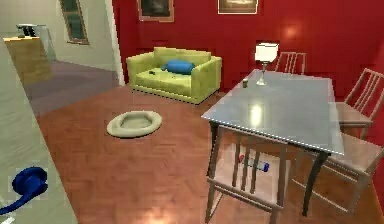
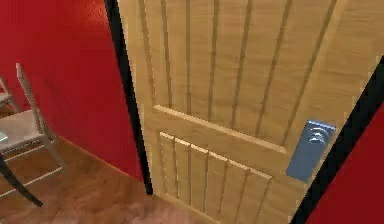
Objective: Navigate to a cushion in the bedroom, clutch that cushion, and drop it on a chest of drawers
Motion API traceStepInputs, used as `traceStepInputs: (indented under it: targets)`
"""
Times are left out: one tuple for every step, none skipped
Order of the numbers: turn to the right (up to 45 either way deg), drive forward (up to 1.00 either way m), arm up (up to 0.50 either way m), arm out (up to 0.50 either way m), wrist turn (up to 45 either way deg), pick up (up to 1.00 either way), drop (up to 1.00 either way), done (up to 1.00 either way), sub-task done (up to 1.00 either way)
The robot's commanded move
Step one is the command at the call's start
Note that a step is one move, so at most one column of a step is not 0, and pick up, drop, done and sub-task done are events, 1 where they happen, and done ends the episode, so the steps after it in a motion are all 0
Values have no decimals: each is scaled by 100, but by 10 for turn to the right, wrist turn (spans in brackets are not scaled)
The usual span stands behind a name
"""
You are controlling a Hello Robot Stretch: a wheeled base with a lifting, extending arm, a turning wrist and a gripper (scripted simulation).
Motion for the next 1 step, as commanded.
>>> traceStepInputs:
  targets:
    - [-450,0,0,0,0,0,0,0,0]
